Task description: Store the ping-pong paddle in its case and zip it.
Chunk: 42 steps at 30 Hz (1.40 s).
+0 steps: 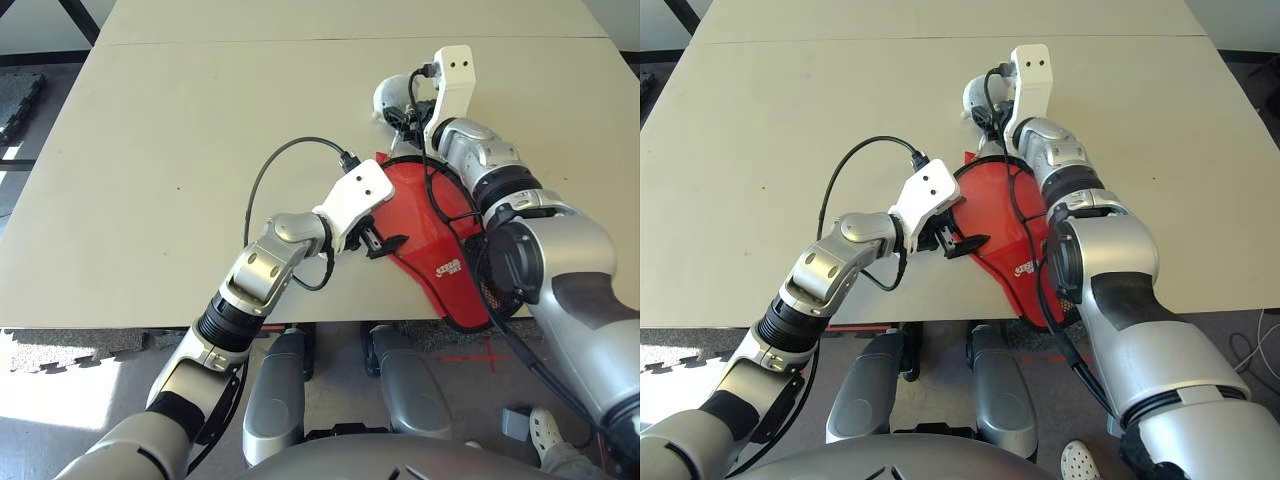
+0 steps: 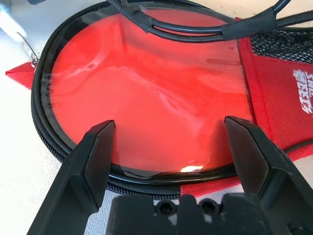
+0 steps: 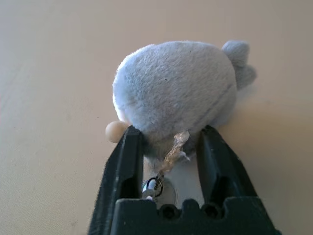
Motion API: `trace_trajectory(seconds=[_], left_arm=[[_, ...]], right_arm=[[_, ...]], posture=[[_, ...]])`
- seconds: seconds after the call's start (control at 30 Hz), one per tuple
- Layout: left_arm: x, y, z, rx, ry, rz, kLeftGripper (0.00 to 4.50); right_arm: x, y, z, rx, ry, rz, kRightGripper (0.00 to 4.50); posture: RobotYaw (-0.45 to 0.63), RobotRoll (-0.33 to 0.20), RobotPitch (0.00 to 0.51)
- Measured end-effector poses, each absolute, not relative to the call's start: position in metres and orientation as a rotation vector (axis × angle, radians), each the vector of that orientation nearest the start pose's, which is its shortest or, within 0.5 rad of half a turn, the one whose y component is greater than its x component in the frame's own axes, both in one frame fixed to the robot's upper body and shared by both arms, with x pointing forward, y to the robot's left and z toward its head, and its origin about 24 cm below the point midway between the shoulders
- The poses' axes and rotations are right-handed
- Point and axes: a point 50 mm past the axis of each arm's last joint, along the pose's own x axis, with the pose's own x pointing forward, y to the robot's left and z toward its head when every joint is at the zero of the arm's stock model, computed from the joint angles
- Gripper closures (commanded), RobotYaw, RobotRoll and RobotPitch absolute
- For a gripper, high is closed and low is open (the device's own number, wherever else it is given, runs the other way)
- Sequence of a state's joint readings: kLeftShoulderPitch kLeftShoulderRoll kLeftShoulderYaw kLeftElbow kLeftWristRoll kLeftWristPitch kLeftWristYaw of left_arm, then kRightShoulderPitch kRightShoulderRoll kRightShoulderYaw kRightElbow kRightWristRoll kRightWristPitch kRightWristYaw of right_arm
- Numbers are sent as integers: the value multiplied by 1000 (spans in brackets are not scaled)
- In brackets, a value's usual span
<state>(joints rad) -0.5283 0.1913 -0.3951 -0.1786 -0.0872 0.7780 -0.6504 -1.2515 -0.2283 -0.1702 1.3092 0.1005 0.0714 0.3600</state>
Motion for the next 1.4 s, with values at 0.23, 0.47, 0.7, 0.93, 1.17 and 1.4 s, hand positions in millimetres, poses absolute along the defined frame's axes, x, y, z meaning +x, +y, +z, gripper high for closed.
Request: trace_trajectory(seconds=[0.23,0.47,0.7,0.93,1.17,1.4], left_arm=[[280,35,125,292,243,-1071,0],[280,31,124,295,254,-1086,0],[281,28,123,286,252,-1095,0],[284,23,123,286,253,-1114,0],[286,20,122,273,258,-1133,0],[291,18,122,268,265,-1140,0]], right_arm=[[426,-145,174,4,111,324,4473],[424,-184,180,-38,96,249,4473],[415,-225,178,-69,108,238,4473],[397,-262,178,-115,131,299,4473],[358,-299,179,-170,221,342,4473],[327,-311,188,-213,296,388,4473]], posture=[[99,0,298],[65,0,293],[31,0,287],[-3,0,285],[-48,0,282],[-79,0,273]])
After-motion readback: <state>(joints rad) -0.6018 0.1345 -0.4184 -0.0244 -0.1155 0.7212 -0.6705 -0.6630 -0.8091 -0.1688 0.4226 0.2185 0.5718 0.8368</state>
